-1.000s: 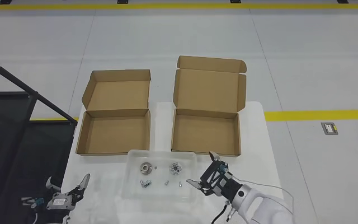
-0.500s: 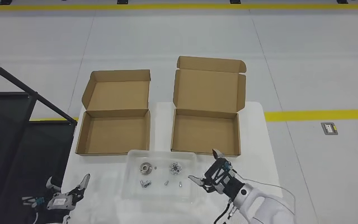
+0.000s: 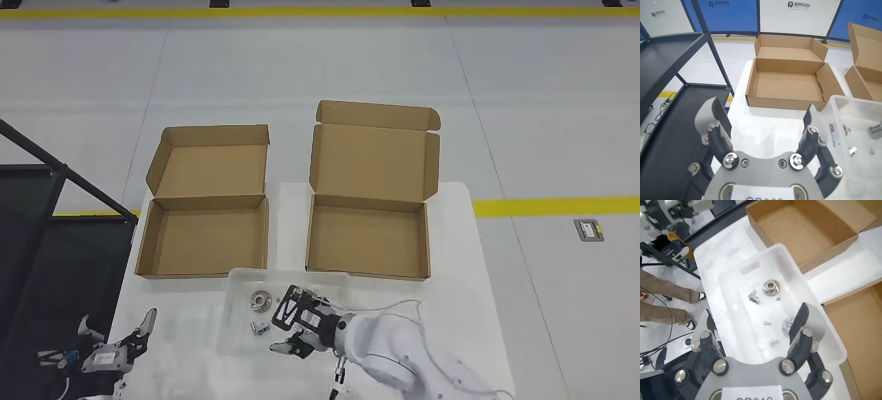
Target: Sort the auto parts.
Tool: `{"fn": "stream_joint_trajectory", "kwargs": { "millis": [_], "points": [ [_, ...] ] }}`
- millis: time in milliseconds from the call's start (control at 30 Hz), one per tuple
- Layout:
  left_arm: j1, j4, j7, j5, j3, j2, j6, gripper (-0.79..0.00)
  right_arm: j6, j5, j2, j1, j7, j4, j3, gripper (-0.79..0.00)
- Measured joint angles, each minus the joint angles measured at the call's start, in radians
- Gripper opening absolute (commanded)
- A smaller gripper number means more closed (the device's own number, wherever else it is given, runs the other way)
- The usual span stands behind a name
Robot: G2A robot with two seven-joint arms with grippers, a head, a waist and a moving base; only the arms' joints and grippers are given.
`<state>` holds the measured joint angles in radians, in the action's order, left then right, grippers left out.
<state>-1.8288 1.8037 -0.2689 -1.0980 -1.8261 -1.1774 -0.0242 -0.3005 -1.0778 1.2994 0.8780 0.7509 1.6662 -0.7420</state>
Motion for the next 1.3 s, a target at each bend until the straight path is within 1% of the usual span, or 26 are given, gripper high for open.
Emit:
{"fn": "stream_joint_trajectory", "kwargs": {
  "millis": [133, 367, 633, 867, 900, 933, 967, 1033, 1067, 1133, 1300],
  "points": [
    [-0.003, 0.002, -0.006, -0.003, -0.002, -0.002, 0.010, 0.000, 0.019, -0.010, 0.022, -0.046, 0.001, -0.086, 0.041, 0.000],
    [-0.002, 0.002, -0.005, -0.003, -0.002, -0.002, 0.009, 0.000, 0.033, -0.065, 0.045, -0.094, 0.006, -0.214, 0.074, 0.000],
    [-0.002, 0.002, -0.005, -0.003, -0.002, -0.002, 0.009, 0.000, 0.077, -0.142, 0.063, -0.113, -0.010, -0.268, 0.091, 0.000],
    [-0.002, 0.002, -0.005, -0.003, -0.002, -0.002, 0.009, 0.000, 0.083, -0.160, 0.081, -0.129, 0.003, -0.318, 0.100, 0.000],
    [-0.002, 0.002, -0.005, -0.003, -0.002, -0.002, 0.009, 0.000, 0.086, -0.165, 0.083, -0.131, -0.001, -0.326, 0.101, -0.129],
    [-0.002, 0.002, -0.005, -0.003, -0.002, -0.002, 0.009, 0.000, 0.093, -0.170, 0.086, -0.133, -0.010, -0.336, 0.101, -0.323],
    [-0.002, 0.002, -0.005, -0.003, -0.002, -0.002, 0.009, 0.000, 0.098, -0.170, 0.088, -0.133, -0.019, -0.343, 0.100, -0.397],
    [-0.002, 0.002, -0.005, -0.003, -0.002, -0.002, 0.009, 0.000, 0.107, -0.173, 0.092, -0.133, -0.038, -0.361, 0.096, -0.471],
    [-0.002, 0.002, -0.005, -0.003, -0.002, -0.002, 0.009, 0.000, 0.107, -0.173, 0.094, -0.133, -0.043, -0.368, 0.095, -0.545],
    [-0.002, 0.002, -0.005, -0.003, -0.002, -0.002, 0.009, 0.000, 0.104, -0.176, 0.098, -0.134, -0.049, -0.382, 0.093, -0.785],
    [-0.002, 0.002, -0.005, -0.003, -0.002, -0.002, 0.009, 0.000, 0.106, -0.193, 0.102, -0.128, -0.051, -0.375, 0.087, -0.785]
  ]
}}
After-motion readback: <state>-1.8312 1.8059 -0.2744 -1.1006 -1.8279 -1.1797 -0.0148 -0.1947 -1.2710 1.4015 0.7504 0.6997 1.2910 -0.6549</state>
